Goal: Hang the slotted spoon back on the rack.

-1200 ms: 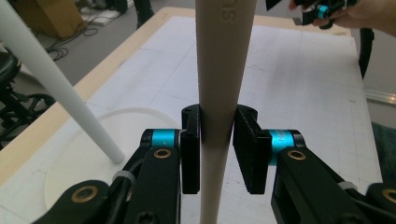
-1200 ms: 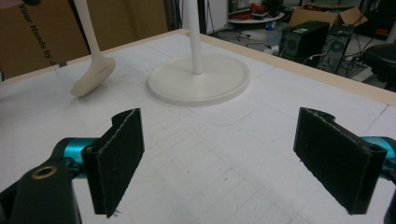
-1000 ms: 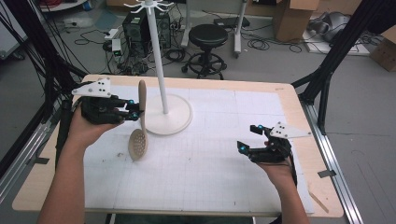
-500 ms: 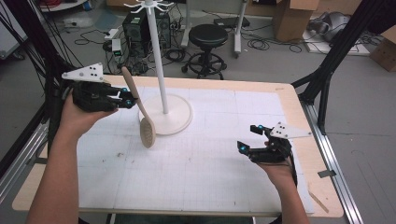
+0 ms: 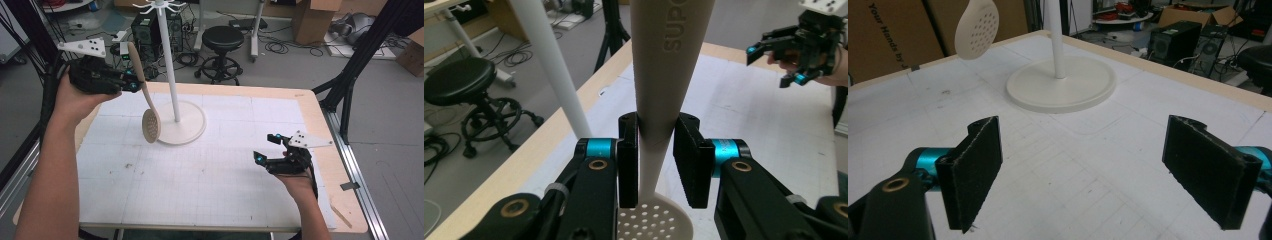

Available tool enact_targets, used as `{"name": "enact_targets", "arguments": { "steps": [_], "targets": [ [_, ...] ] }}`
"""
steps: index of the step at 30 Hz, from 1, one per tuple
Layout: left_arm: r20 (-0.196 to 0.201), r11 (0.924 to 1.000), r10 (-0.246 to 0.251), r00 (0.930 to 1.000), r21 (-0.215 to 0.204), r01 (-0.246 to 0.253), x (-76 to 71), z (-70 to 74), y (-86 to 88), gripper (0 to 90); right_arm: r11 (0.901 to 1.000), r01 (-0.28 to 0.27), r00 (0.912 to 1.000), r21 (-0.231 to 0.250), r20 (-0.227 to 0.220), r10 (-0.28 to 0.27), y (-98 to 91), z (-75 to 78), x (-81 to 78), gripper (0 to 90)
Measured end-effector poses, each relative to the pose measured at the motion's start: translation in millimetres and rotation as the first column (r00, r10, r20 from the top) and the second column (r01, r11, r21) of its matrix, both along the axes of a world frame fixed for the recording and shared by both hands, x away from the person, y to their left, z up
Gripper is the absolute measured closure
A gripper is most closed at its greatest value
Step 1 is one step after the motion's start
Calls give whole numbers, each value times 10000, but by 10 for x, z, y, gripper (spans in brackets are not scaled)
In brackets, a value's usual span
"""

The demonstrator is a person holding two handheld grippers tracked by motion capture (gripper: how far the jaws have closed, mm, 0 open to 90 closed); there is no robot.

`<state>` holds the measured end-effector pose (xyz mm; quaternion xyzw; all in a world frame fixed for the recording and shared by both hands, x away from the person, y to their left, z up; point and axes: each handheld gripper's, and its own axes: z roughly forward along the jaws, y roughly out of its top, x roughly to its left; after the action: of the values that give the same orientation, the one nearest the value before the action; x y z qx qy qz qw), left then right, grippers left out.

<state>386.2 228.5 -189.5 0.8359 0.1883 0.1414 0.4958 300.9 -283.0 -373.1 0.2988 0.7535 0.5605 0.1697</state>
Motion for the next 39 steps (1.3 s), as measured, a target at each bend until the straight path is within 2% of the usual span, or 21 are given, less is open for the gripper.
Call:
{"name": "enact_targets", "arguments": {
  "steps": [9, 13, 21, 28, 30, 39],
  "targets": [
    [-64, 9964, 752, 9971, 395, -749, 190, 208, -34, 731, 10000, -11, 10000, 44, -68, 12, -1, 1, -6, 156],
    [-53, 9916, 1057, 9944, 758, -1050, 282, 271, -41, 731, 10000, 12, 10000, 67, -43, -11, -13, 0, -11, 156],
    [-159, 9891, 1150, 9932, 944, -1130, 410, 425, -80, 731, 9999, 73, 10000, 106, -69, -72, -50, -15, -17, 156],
    [-237, 9843, 1314, 9910, 1220, -1276, 504, 477, -131, 731, 9998, 91, 9999, 149, -127, -89, -67, -35, -14, 156],
    [-228, 9851, 1315, 9911, 1151, -1281, 519, 487, -143, 731, 9999, 59, 9999, 138, -116, -58, -61, -38, -14, 156],
    [-344, 9809, 1472, 9885, 1332, -1415, 574, 504, -174, 731, 9999, 59, 9999, 162, -149, -57, -69, -35, -23, 155]
  ]
}}
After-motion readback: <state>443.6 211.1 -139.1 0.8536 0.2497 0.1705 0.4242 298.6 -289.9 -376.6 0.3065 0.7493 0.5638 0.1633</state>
